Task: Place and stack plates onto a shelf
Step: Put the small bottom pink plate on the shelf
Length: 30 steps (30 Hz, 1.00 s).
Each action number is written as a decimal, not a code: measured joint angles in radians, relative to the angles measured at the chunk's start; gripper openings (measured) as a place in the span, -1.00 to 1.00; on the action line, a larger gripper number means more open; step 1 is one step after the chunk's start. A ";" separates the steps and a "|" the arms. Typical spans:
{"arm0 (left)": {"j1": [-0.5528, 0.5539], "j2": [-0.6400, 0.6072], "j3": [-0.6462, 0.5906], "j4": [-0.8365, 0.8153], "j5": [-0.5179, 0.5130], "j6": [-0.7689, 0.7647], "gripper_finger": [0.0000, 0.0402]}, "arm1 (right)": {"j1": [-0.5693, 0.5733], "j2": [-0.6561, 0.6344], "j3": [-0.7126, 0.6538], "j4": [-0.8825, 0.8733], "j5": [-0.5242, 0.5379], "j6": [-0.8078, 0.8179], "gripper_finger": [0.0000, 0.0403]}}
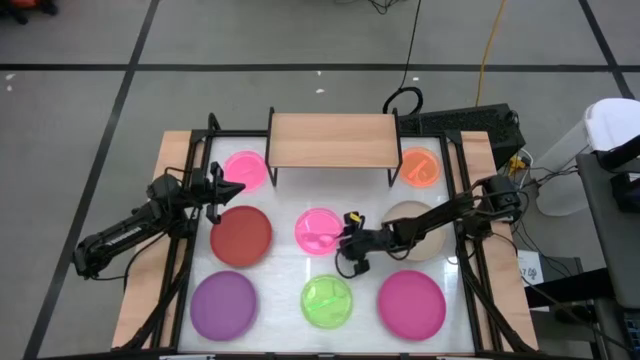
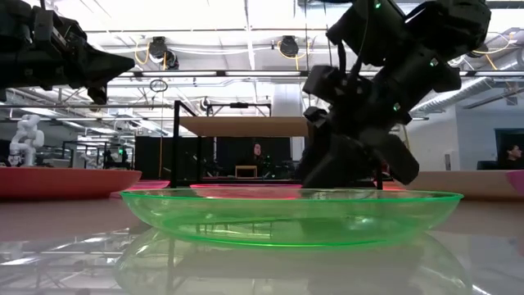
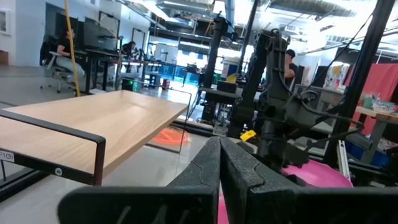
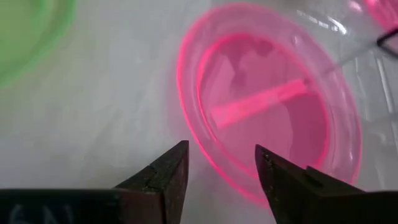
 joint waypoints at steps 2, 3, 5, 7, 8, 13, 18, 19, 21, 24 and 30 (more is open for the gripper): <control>0.000 0.000 0.000 0.000 0.000 0.000 -0.97 | -0.003 0.006 0.000 -0.008 0.001 0.004 -0.21; 0.000 0.000 0.000 0.000 0.000 0.000 -0.97 | -0.003 0.007 0.000 -0.008 0.001 0.003 -0.22; 0.000 0.000 0.000 0.000 0.000 0.000 -0.97 | -0.003 0.007 0.000 -0.008 0.001 -0.007 -0.24; 0.000 0.000 0.000 0.000 0.000 0.000 -0.97 | -0.003 0.007 0.000 -0.008 0.000 -0.023 -0.29; 0.000 0.000 0.000 0.000 0.000 0.000 -0.97 | -0.003 0.007 0.000 -0.008 0.000 -0.028 -0.32; 0.000 0.000 0.000 0.000 0.000 0.000 -0.97 | -0.014 0.008 0.000 -0.010 0.001 -0.049 -0.54; 0.000 0.000 0.000 0.000 0.000 0.000 -0.97 | -0.027 0.008 0.000 -0.011 0.000 -0.050 -0.85; 0.000 0.000 0.000 0.000 0.000 0.000 -0.97 | -0.029 0.008 0.000 -0.011 0.000 -0.050 -0.92; 0.000 0.000 0.000 0.000 0.000 0.000 -0.97 | -0.032 0.008 0.000 -0.013 -0.001 -0.055 -0.98; 0.000 0.000 0.000 0.000 0.000 0.000 -0.97 | -0.031 0.008 -0.001 -0.003 -0.022 -0.089 -0.98; 0.000 0.000 0.000 0.000 0.000 0.000 -0.97 | -0.018 -0.047 0.058 0.110 -0.026 -0.229 -1.00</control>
